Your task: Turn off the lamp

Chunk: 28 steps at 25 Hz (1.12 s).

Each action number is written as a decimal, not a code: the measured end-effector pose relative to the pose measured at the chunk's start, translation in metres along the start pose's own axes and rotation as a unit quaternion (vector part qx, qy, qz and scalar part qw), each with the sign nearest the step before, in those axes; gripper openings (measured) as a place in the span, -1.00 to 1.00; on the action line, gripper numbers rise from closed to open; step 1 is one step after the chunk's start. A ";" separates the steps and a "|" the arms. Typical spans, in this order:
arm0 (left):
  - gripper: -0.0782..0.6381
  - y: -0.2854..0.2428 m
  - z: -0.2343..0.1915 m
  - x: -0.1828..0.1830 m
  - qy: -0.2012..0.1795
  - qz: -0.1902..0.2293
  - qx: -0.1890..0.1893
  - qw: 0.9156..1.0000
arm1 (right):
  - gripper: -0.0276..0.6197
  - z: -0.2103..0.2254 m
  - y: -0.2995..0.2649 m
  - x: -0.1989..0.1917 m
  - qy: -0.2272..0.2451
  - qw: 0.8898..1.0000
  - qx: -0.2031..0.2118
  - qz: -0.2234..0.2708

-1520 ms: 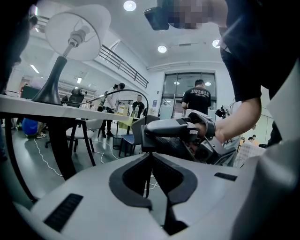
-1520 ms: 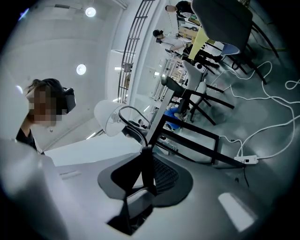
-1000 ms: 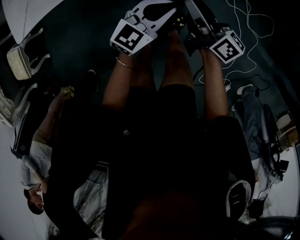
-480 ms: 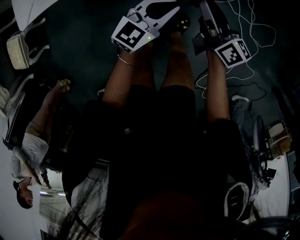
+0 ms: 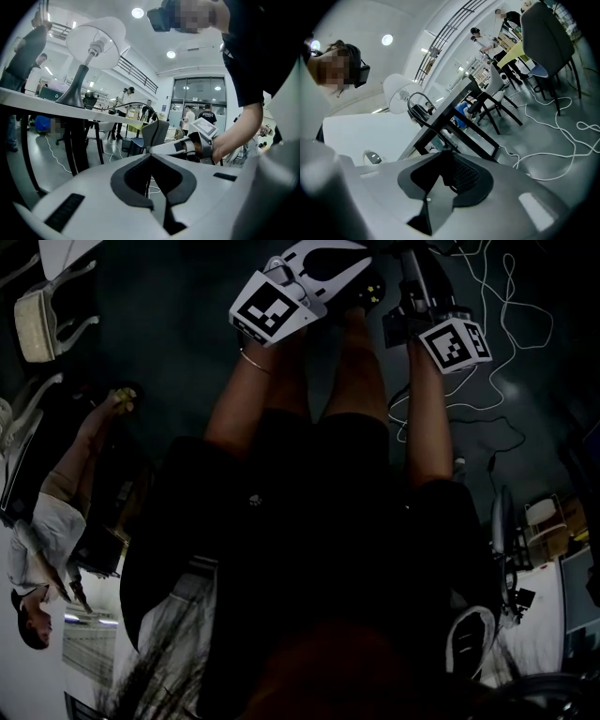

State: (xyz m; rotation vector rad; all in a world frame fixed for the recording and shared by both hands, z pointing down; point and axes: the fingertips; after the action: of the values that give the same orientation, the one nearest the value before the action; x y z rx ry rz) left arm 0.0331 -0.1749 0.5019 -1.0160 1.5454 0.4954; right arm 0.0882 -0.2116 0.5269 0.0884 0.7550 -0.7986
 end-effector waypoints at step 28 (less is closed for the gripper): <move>-0.76 0.028 -0.016 0.002 0.006 -0.005 0.031 0.999 | -0.91 0.007 0.011 0.004 0.032 0.997 -0.047 0.049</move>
State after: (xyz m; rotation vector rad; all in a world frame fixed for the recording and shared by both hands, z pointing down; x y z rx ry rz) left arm 0.0011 -0.1735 0.4975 -0.9805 1.5563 0.4321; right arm 0.1016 -0.2082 0.5276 0.0661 0.8406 -0.6680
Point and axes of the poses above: the fingertips, and each gripper's own axes: y backward along the fingers, z to its right, x out of its top
